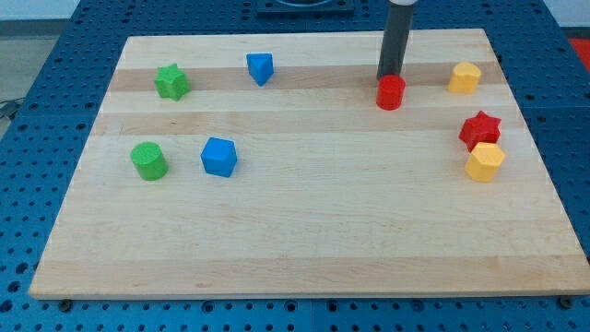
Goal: Move red circle towards yellow heart
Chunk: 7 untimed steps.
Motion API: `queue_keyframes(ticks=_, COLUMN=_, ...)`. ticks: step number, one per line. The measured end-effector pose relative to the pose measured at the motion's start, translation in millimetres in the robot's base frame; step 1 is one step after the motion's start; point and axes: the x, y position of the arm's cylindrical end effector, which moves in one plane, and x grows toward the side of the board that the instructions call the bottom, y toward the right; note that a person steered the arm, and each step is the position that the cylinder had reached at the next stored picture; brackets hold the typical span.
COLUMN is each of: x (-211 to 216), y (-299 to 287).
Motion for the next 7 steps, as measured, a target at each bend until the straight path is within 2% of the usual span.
queue_keyframes(ticks=1, x=4.5, y=-50.4)
queue_keyframes(ticks=2, x=14.7, y=-57.9)
queue_keyframes(ticks=3, x=36.7, y=-47.9)
queue_keyframes(ticks=6, x=26.5, y=20.1)
queue_keyframes(ticks=7, x=26.6, y=18.8)
